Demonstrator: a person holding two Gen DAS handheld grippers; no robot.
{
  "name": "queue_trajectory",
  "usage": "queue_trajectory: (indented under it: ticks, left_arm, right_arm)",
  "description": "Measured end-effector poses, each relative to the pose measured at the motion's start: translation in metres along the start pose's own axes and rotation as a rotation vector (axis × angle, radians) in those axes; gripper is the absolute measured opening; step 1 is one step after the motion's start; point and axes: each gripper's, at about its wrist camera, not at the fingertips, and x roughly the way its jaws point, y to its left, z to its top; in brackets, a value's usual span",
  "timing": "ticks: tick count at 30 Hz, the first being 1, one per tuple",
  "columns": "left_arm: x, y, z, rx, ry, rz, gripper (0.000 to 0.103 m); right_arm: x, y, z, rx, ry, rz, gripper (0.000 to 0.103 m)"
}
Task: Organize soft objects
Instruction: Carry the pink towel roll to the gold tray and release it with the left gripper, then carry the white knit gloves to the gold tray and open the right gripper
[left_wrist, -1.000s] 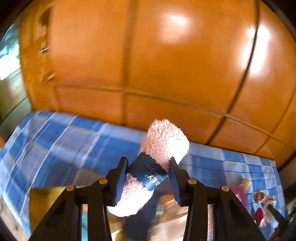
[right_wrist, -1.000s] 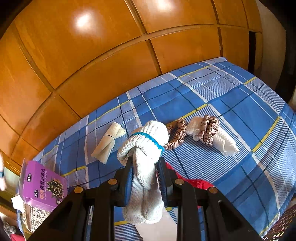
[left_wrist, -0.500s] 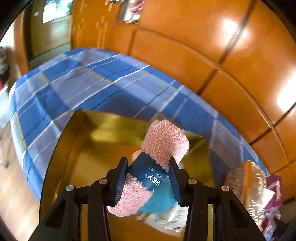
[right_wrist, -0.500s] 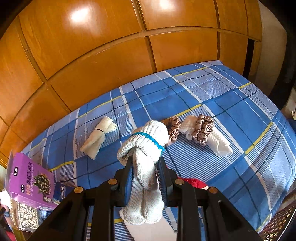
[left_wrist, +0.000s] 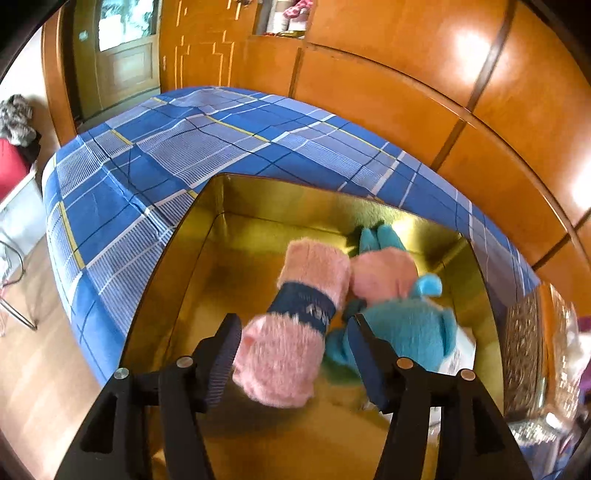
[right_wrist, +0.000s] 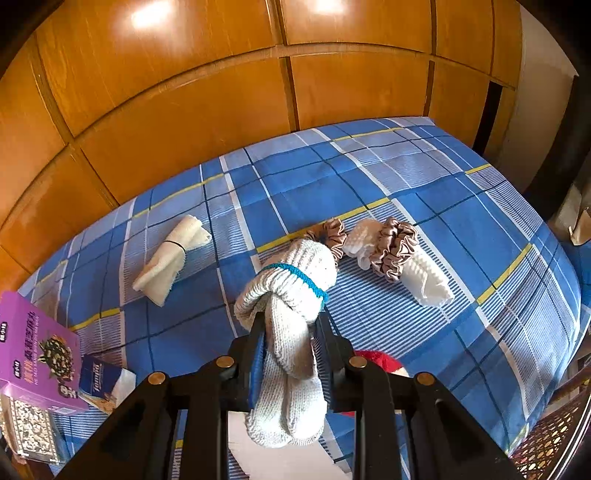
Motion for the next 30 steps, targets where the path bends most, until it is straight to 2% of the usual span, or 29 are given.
queue_trajectory:
  ticks: [4,7,14,17,21,30]
  left_arm:
    - [-0.018,-0.003,-0.017,0.048,-0.036,0.006,0.062]
    - [-0.032,-0.008,-0.029,0.095,-0.074,0.007,0.069]
    - [-0.057,-0.021,-0.055,0.191,-0.113,-0.002,0.071]
    - [-0.066,-0.025,-0.064,0.22,-0.133,-0.006,0.08]
    - [-0.072,-0.03,-0.073,0.265,-0.149,-0.006,0.08]
    - [-0.073,-0.033,-0.08,0.275,-0.129,-0.046,0.08]
  right_arm:
    - [0.003,0.002,0.0,-0.01,0.006,-0.019,0.024]
    - [0.004,0.003,0.0,-0.017,0.009,-0.031,0.024]
    - [0.006,0.006,-0.001,-0.037,0.012,-0.054,0.024]
    - [0.004,0.007,0.0,-0.04,-0.002,-0.048,0.024]
    - [0.0,0.014,0.0,-0.064,-0.012,-0.042,0.024]
    - [-0.029,0.047,0.013,-0.095,-0.06,0.058,0.024]
